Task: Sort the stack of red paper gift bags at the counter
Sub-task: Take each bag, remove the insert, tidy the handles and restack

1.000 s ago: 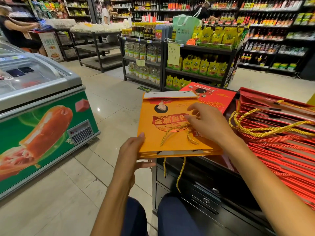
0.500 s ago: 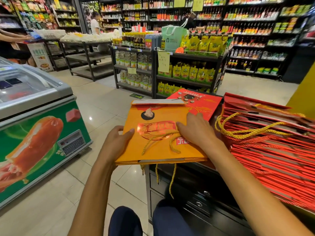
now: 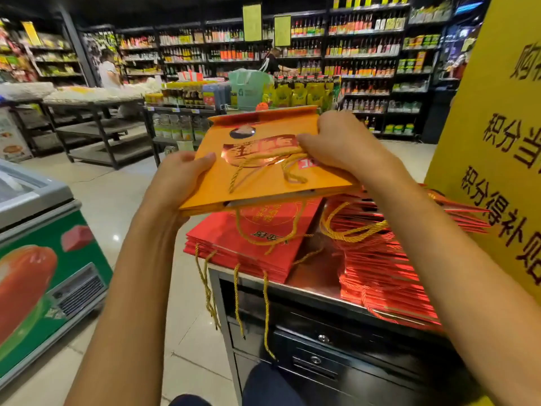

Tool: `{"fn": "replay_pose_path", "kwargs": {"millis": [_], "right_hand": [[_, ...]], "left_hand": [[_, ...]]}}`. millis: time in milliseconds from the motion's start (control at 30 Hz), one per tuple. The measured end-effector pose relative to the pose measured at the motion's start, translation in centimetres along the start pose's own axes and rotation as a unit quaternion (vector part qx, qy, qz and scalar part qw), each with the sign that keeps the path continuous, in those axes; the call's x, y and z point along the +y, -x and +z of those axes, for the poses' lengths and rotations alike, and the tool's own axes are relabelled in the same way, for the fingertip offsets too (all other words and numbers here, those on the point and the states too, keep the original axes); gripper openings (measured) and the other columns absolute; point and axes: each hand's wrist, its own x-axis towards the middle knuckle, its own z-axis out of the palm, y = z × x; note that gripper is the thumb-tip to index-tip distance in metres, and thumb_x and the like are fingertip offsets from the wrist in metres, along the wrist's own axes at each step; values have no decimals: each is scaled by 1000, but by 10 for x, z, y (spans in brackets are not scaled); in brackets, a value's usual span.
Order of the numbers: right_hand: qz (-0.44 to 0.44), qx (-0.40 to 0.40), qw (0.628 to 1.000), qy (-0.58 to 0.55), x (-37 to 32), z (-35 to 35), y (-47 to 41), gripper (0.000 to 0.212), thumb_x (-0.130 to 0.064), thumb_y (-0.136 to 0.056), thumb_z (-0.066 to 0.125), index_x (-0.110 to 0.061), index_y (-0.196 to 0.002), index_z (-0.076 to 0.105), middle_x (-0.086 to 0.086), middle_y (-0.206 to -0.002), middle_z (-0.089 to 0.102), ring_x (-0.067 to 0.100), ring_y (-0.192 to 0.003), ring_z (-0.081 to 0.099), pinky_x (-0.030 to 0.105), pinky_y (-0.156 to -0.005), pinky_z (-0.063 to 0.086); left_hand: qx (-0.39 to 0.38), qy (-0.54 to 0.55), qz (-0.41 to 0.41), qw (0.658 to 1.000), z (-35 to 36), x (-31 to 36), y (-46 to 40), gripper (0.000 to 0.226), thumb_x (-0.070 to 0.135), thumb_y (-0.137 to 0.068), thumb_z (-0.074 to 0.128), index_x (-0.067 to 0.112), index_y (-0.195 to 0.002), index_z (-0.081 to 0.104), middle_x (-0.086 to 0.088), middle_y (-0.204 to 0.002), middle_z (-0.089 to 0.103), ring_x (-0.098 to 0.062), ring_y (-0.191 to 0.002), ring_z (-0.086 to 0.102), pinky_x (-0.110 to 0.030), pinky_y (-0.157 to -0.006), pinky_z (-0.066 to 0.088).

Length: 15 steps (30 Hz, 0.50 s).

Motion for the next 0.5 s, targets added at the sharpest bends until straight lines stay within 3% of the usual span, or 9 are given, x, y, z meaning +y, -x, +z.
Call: {"fn": "replay_pose_path", "kwargs": {"millis": [67,133,200,267,333,400,467,500], "right_hand": [[31,24,999,-2,25,-30,-8,46,-51,-93,59,-10,-76,54,16,-88,61,38,-85,62,36,-58,37],[68,51,996,-17,52,-56,-9,44,-53,-92,60,-10,-83,60,10,-79,59,31,-78,62,36,-60,42],[112,65,991,-31,85,-75,-8,48,-57,-92,59,-9,-95,64,11,-87,66,26,-76,61,39,-72,49],[151,53,986,-40,114,-84,-2,53,-54,-95,59,-2,-102,68,19,-97,71,28,-76,60,41,-75,50],[185,20,982,-29,136,-83,7,52,-48,-99,60,3,-105,68,24,-106,71,30,-79,58,41,-76,48],[217,-36,976,4,152,-74,18,54,-45,-101,58,4,-122,64,28,-129,63,36,-99,61,41,-85,47],[248,-109,963,10,165,-59,30,67,-48,-102,57,2,-146,47,24,-154,44,39,-135,49,42,-106,41],[265,-144,953,4,170,-51,36,73,-51,-101,56,0,-152,41,20,-160,37,37,-143,41,42,-113,36]], "left_hand": [[-30,-8,32,999,27,24,-19,36,44,-92,71,11,-108,71,-7,-88,72,-24,-72,68,-46,-74,60],[-59,-30,62,996,64,49,-33,28,41,-96,68,13,-95,67,-1,-78,65,-12,-61,61,-29,-58,52],[-76,-60,79,992,107,69,-42,28,35,-100,65,15,-80,60,3,-72,56,-4,-50,53,-17,-40,37],[-104,-81,82,988,145,75,-47,34,35,-98,67,14,-74,57,-2,-71,58,-9,-53,54,-18,-36,35],[-127,-132,85,979,179,65,-51,38,44,-93,72,7,-86,66,-12,-84,67,-24,-74,66,-30,-50,48],[-136,-205,87,965,205,46,-50,54,51,-88,72,2,-110,68,-19,-110,71,-34,-102,68,-39,-75,54],[-164,-256,92,948,224,24,-44,53,52,-86,70,4,-110,69,-18,-114,71,-35,-102,68,-38,-77,53],[-183,-277,96,938,229,16,-42,50,51,-87,68,5,-106,70,-17,-111,72,-34,-97,68,-36,-74,52]]}}
